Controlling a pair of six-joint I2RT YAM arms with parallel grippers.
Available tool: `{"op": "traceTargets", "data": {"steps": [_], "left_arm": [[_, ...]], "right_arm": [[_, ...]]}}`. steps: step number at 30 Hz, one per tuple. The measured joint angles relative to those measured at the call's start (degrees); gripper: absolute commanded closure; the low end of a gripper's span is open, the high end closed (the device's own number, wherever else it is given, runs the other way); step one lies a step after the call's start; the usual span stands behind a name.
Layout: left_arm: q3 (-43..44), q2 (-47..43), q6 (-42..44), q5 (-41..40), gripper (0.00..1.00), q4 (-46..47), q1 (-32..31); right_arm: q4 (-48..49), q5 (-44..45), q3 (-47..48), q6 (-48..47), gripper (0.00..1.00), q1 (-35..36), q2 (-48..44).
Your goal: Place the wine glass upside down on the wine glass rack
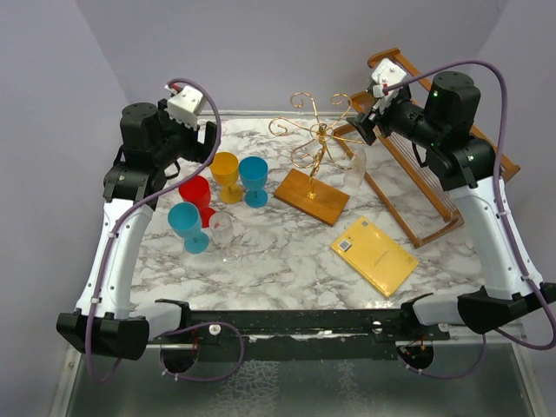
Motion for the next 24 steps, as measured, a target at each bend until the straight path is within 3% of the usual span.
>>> {"op": "traceTargets", "data": {"steps": [10,24], "left_arm": [[-0.3,4.9,-2.4,-6.6,0.20,-0.5,0.3],[6.8,21.1,-1.9,-6.9,0.24,-10.2,0.8]], "right_arm": [[-0.3,0.8,0.0,2.2,0.11,-2.3,-3.1],[-0.9,0.3,-0.3,2.1,0.11,-4.9,-4.1]]}}
